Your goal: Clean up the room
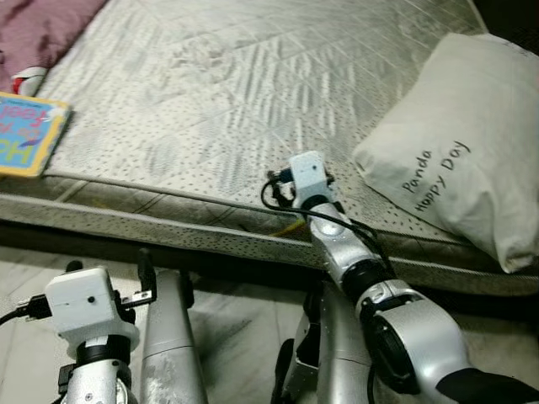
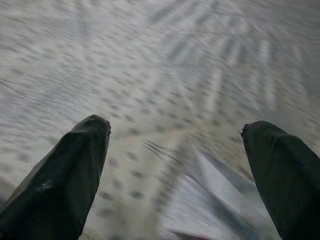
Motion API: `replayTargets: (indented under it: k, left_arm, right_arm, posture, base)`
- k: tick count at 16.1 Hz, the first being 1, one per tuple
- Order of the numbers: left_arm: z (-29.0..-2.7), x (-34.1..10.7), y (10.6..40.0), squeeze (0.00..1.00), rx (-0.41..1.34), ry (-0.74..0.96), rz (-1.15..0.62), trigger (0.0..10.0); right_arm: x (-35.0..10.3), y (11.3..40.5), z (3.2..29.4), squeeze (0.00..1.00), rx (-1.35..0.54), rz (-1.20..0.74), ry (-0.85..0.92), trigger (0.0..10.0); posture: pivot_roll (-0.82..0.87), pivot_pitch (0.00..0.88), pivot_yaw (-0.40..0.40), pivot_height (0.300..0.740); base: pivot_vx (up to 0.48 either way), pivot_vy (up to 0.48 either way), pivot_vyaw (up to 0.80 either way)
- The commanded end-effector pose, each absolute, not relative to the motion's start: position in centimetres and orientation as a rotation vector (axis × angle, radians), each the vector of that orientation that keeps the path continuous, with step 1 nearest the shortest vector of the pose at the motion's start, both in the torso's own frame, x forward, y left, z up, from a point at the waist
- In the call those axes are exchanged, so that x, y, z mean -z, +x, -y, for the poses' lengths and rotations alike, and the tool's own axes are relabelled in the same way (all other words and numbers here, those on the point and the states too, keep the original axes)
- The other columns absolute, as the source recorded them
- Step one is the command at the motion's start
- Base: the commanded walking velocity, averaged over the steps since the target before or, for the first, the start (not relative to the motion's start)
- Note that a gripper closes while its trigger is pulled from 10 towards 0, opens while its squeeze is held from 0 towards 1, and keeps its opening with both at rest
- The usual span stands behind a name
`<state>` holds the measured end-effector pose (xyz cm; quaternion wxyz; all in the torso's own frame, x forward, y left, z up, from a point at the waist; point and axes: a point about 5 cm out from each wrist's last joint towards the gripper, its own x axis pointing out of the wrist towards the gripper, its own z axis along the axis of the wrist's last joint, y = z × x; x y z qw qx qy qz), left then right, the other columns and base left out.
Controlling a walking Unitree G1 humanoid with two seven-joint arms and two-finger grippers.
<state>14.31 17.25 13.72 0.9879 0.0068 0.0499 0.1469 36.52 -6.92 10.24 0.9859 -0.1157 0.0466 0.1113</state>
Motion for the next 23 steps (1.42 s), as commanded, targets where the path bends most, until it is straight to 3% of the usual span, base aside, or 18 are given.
replayTargets:
  k: [1,14,15,16,17,18,23]
  left_arm:
    - [-17.3,-13.9,13.8,0.00,-0.309,0.028,-0.106,10.0]
    - [-16.0,-13.2,12.3,0.00,-0.280,0.004,-0.184,10.0]
    - [-15.8,-13.2,12.2,0.00,-0.274,-0.001,-0.191,10.0]
    - [-15.7,-13.2,12.2,0.00,-0.271,-0.004,-0.194,10.0]
    - [-15.7,-13.2,12.1,0.00,-0.270,-0.006,-0.197,10.0]
    - [-15.7,-13.1,11.9,0.00,-0.267,-0.009,-0.205,10.0]
    - [-15.7,-13.1,11.5,0.00,-0.270,-0.011,-0.223,10.0]
  right_arm:
    - [-9.6,36.4,7.1,0.00,-0.196,-0.140,-0.260,10.0]
    - [-9.4,37.0,8.1,0.00,-0.122,-0.231,-0.337,10.0]
    - [-9.1,36.9,8.4,0.00,-0.111,-0.242,-0.339,8.6]
    - [-9.1,36.9,8.5,0.00,-0.104,-0.243,-0.336,6.4]
    - [-9.1,36.9,8.6,0.00,-0.100,-0.242,-0.337,2.0]
    - [-9.0,36.8,8.8,0.00,-0.095,-0.244,-0.338,0.0]
    - [-8.4,36.5,9.2,0.00,-0.087,-0.261,-0.354,0.0]
  posture:
    - [0.33,0.214,-0.150,0.533]
    - [0.28,0.275,-0.133,0.533]
    - [0.27,0.281,-0.128,0.533]
    - [0.27,0.283,-0.126,0.533]
    - [0.27,0.285,-0.123,0.533]
    - [0.26,0.289,-0.122,0.533]
    - [0.26,0.305,-0.124,0.533]
  base:
    - [0.000,0.000,0.00]
    - [0.000,0.000,0.00]
    - [0.000,0.000,0.00]
    - [0.000,0.000,0.00]
    - [0.000,0.000,0.00]
    - [0.000,0.000,0.00]
    - [0.000,0.000,0.00]
